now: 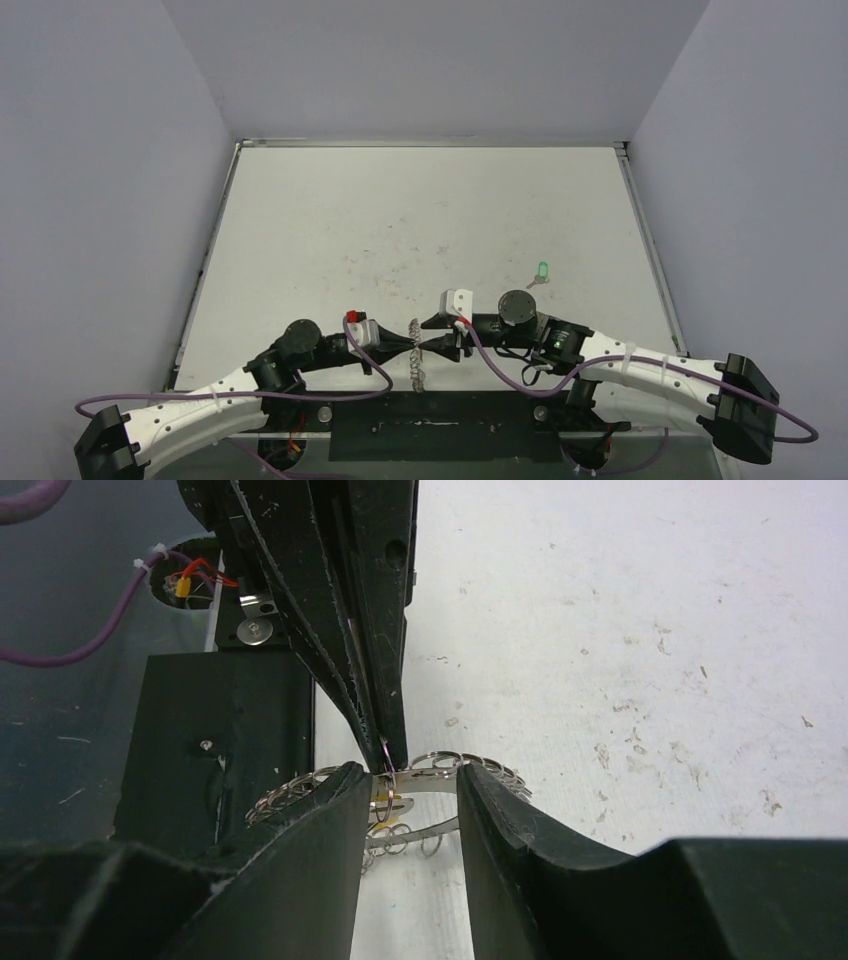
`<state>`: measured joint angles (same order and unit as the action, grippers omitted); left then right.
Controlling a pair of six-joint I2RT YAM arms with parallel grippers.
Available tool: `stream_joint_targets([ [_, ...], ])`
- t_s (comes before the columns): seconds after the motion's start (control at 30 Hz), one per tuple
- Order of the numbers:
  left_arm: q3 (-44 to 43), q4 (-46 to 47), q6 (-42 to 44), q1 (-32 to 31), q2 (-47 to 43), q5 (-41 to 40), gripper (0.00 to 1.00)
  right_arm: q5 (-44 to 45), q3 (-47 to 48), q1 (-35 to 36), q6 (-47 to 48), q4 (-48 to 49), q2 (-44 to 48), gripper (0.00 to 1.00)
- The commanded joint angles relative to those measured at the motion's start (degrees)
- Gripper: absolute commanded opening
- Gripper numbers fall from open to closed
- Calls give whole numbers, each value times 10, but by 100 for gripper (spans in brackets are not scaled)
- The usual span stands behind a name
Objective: Put the keys on the keyring
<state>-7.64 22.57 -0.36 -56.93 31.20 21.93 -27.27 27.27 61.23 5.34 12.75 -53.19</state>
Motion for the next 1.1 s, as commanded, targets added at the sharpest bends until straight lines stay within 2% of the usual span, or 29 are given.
stream_joint_targets([
  [0.0,-16,40,1,-3,-2,14,0,-34,10,1,2,46,-18,38],
  [0.23,-14,42,1,-3,-1,14,0,-41,3,1,6,49,-37,36],
  [0.37,-15,43,0,-3,-1,14,0,-39,1,0,6,58,-41,18],
  [0.5,-15,45,1,-3,2,14,0,-48,2,1,9,66,-47,12],
  [0.6,-14,47,0,-2,3,15,0,-53,2,0,11,66,-49,0],
  [0.83,-12,39,1,-2,-2,10,1,-46,11,1,17,28,-33,0],
  [0.97,-13,8,24,-2,-26,-13,20,-30,45,0,26,-57,-24,0],
  [1.07,-13,-18,33,-2,-48,-37,26,-20,79,0,30,-135,-29,0],
])
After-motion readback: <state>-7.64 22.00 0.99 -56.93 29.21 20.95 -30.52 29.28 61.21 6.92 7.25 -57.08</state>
